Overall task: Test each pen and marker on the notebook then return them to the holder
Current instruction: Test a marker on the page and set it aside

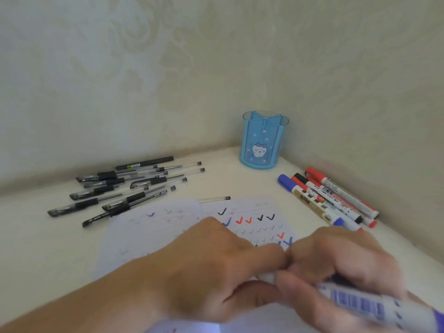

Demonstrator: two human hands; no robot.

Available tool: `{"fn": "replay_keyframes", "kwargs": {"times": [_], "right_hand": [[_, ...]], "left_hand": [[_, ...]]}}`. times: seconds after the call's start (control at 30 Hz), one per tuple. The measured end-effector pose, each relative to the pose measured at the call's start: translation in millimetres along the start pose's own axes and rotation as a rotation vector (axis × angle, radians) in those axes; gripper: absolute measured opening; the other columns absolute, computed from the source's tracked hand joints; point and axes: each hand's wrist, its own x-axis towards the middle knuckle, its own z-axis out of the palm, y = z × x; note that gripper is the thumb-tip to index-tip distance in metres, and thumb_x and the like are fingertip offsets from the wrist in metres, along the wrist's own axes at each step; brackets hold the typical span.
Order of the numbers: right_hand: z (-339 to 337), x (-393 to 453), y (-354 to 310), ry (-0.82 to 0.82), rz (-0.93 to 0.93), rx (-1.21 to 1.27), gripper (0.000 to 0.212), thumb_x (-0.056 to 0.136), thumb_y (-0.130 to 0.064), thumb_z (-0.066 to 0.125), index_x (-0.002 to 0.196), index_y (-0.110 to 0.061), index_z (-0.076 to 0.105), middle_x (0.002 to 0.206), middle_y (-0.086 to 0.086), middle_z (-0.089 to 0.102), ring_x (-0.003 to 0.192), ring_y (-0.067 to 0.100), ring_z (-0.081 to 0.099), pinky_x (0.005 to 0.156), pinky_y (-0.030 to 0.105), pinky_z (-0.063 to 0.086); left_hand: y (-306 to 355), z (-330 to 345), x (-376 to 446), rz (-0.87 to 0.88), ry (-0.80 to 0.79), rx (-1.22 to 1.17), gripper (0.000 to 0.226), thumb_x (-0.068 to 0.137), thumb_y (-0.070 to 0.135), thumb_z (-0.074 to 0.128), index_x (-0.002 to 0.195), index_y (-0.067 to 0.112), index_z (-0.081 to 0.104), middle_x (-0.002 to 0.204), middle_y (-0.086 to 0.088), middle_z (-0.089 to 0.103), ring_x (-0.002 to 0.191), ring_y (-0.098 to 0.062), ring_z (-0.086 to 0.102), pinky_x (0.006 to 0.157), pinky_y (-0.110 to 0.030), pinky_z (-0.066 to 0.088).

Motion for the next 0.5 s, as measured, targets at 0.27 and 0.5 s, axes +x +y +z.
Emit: {"fn": "replay_keyframes", "kwargs": {"times": [0.27, 0.5], "right_hand": [[-18.6, 19.6, 51.3, 0.438, 0.503, 0.544, 0.012, 0.075, -0.025, 0.064, 0.065, -0.020, 0.060, 0.045, 0.003, 0.049, 0.040, 0.019, 0.037, 0.045, 0.024, 0.027], [-30.2, 10.0, 61.6, 0.115, 0.818, 0.440, 0.048, 0.058, -0.039, 0.084, 0.063, -0.007, 0.049, 0.046, 0.006, 0.033, 0.044, 0.019, 0.026, 0.041, 0.019, 0.023]], "left_hand": [[-28.6, -8.9, 0.7, -0.628, -0.014, 0.223, 0.049, 0.081, 0.080, 0.025, 0.104, 0.042, 0.045, 0.066, 0.009, 0.052, 0.060, -0.004, 0.047, 0.059, -0.023, 0.032], [-38.0, -4.7, -4.0, -0.782, -0.214, 0.238, 0.039, 0.086, 0.071, 0.044, 0.112, 0.042, 0.045, 0.079, 0.015, 0.049, 0.075, -0.005, 0.047, 0.064, -0.027, 0.034]]}}
